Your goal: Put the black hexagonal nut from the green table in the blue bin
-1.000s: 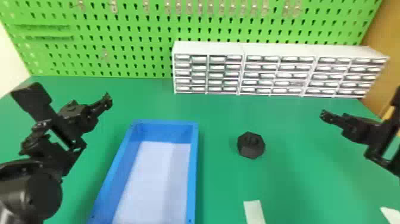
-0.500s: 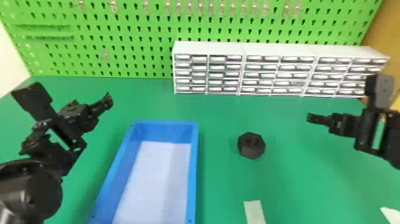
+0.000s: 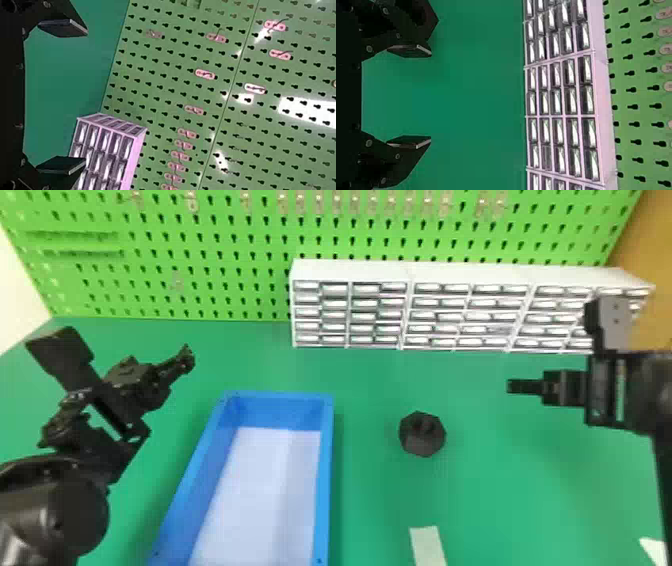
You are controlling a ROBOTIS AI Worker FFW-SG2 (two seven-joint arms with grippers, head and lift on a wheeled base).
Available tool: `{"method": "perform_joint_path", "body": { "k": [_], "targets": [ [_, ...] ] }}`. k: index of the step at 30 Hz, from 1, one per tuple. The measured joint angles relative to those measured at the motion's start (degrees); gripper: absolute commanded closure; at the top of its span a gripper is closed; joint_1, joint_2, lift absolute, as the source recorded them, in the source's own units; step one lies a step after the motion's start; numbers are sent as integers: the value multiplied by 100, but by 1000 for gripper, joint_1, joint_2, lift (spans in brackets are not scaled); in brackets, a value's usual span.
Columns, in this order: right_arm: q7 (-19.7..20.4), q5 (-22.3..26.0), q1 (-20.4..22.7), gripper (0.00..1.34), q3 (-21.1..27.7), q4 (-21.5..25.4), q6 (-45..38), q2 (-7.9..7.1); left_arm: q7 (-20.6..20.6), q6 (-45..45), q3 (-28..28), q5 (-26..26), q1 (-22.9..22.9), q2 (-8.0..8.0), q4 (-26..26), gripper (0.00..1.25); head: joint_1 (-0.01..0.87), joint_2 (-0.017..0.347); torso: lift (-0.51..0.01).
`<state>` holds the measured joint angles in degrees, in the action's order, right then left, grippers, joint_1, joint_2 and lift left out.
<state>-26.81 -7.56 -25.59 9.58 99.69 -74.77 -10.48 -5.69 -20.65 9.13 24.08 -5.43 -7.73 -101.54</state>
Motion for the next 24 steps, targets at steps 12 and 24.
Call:
{"method": "perform_joint_path", "body": {
  "k": [12,24],
  "targets": [
    [-9,120,-238,490,-298,-668,452,113,-37,0,-17,38,-5,-8,2,140,666,32,-100],
    [-8,122,-639,490,-763,-1581,901,231,-64,-5,-21,62,-20,-24,22,142,666,32,-100]
  ]
}}
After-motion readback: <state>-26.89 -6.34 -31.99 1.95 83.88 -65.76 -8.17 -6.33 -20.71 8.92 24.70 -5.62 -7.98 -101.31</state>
